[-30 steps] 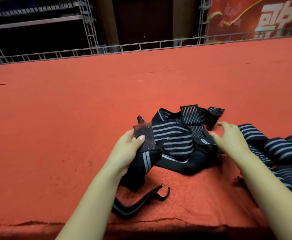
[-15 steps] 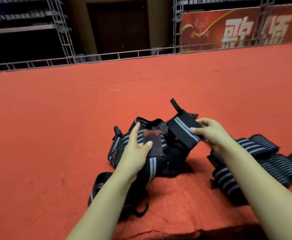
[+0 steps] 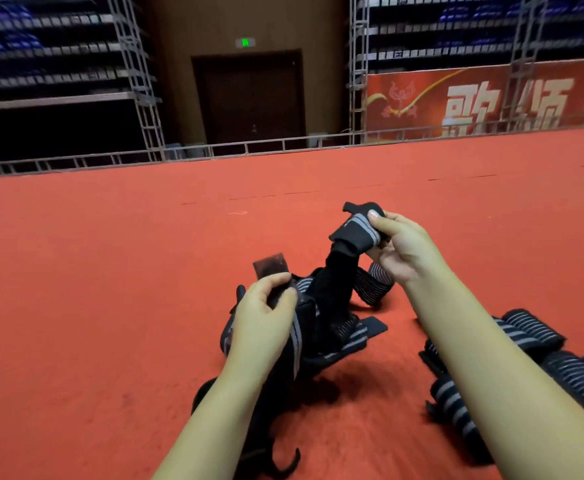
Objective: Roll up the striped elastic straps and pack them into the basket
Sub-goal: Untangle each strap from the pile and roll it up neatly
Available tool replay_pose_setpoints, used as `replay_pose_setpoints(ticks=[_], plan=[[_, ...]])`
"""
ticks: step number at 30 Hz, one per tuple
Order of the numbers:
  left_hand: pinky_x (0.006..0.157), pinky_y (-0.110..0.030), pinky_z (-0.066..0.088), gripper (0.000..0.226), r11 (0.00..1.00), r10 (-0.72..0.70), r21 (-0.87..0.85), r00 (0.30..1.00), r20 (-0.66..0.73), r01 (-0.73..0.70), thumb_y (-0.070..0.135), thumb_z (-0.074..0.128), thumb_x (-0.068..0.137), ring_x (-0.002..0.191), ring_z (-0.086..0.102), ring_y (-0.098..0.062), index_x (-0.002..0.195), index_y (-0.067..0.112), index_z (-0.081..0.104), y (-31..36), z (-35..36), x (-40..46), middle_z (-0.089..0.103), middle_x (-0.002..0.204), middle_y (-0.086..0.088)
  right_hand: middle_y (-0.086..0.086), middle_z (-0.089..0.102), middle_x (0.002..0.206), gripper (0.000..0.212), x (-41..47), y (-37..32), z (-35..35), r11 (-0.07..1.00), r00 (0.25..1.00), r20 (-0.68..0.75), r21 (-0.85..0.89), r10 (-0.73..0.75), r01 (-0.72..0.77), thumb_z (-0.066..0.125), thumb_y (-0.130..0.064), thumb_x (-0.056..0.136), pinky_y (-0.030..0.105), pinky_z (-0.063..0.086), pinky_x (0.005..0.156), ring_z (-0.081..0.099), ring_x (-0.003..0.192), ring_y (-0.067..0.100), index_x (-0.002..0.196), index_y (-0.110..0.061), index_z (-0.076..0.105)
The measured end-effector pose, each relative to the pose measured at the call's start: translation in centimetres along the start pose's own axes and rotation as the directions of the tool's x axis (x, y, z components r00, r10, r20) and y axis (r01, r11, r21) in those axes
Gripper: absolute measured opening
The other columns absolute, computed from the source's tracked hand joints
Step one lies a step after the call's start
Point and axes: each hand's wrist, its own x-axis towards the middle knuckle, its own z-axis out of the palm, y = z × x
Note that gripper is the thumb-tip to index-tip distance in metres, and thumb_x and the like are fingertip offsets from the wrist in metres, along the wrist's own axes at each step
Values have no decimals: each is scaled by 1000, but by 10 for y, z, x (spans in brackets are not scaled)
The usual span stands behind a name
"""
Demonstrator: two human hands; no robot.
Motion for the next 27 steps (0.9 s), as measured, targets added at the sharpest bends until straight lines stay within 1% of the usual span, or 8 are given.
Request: replay_pose_setpoints(ticks=[2,5,7,11,14,17,23,27], plan=[[80,-1,34,33,987,88,131,995,37,-92,24,70,87,102,53,-3,119,21,62,6,4,4,58,115,9,15,61,88,6,-5,4,8,997,998,42,48,55,-57,54,1,93,30,59,57,61,78,21,91,-4,55],[76,-11,32,46,956,111,262,989,93,-132,38,77,78,97,49,-2,118,24,60,8,14,14,54,110,11,15,60,86,5,-17,13,17,987,990,79,109,114,-122,53,1,93,28,58,54,61,75,21,91,-3,55],[74,-14,33,38,945,98,299,988,120,-130,37,78,77,99,53,-7,111,24,65,3,22,18,57,105,9,15,59,85,7,-24,15,22,981,987,83,130,137,-147,53,1,94,26,56,50,60,75,21,89,-3,56],[72,-2,36,19,963,128,228,989,79,-143,29,76,81,96,59,-7,98,22,73,-3,29,21,63,96,10,16,56,85,12,-31,5,29,954,988,34,255,151,-154,51,6,93,30,57,48,58,75,24,83,1,54],[72,-5,37,22,972,123,186,986,113,-142,39,76,78,87,55,4,96,26,72,0,35,20,61,94,12,17,54,86,15,-35,2,34,938,985,39,301,170,-174,50,7,94,32,57,52,58,76,24,80,3,53],[68,-10,36,7,977,105,182,993,47,-112,29,75,81,87,58,-4,86,26,71,0,38,22,63,91,10,16,55,84,14,-38,4,36,945,985,53,276,166,-174,50,7,94,29,57,49,58,75,24,81,3,54],[74,-21,42,23,989,70,130,997,24,-73,13,74,80,85,63,-11,65,27,66,-8,27,27,69,82,5,20,56,90,6,-18,-5,16,932,987,-98,352,127,-85,54,9,91,32,57,47,61,79,28,86,6,53],[68,-11,41,25,987,89,132,996,26,-92,11,74,80,79,63,-7,63,28,66,-14,19,24,69,77,8,19,55,91,6,-3,-1,-1,948,977,-188,318,97,-33,55,9,90,32,56,45,59,80,27,86,5,52]])
